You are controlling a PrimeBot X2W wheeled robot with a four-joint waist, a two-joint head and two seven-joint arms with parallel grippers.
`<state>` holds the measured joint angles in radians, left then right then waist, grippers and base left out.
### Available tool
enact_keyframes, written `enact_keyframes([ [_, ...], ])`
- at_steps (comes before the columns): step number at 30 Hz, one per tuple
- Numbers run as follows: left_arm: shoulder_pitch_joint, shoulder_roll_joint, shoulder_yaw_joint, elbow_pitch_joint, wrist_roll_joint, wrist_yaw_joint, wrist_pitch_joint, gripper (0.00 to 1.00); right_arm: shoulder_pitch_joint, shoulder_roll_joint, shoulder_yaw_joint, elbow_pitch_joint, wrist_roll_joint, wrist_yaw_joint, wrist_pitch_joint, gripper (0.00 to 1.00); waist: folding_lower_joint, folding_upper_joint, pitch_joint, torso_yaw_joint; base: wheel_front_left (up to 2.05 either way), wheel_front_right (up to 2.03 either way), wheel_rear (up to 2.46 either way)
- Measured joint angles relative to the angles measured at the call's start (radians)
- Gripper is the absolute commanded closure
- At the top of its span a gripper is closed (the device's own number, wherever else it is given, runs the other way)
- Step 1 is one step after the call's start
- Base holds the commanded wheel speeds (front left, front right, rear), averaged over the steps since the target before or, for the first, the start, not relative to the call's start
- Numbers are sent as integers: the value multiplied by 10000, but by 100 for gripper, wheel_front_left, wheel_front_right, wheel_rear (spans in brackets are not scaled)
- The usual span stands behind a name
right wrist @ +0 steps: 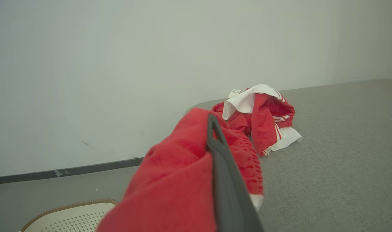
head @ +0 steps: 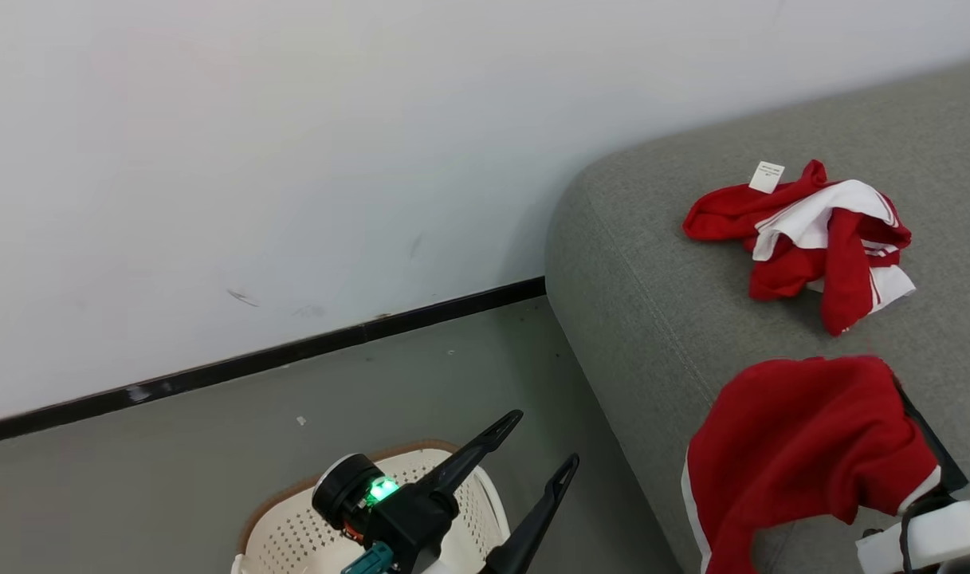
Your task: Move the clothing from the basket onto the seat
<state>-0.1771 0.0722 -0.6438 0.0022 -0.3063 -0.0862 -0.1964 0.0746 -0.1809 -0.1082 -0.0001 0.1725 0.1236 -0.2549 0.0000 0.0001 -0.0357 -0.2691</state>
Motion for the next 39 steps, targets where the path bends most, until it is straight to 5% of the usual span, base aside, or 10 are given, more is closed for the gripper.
enact_keyframes([
  [6, 0, -2, 40, -12, 65, 132, -2, 0, -132, -46, 514, -58, 15, 0, 15, 100, 0, 0, 207, -399, 0, 0, 0],
  [11, -2, 69, 192, -136, 232, 316, 2, 0, -1778, -222, 571, -234, 399, 0, 188, 100, 0, 0, 527, -584, 0, 0, 0],
  [25, -260, 397, 502, -1047, 809, 836, 180, 0, -7048, -1641, -1158, 828, 922, 0, 1457, 100, 0, 0, 1746, -555, 0, 0, 0],
  [39, -812, 702, 418, -2105, 1528, 922, 640, 0, -8664, -2963, -3198, 3141, 890, 0, 1935, 100, 0, 0, 3058, -104, 0, 0, 0],
])
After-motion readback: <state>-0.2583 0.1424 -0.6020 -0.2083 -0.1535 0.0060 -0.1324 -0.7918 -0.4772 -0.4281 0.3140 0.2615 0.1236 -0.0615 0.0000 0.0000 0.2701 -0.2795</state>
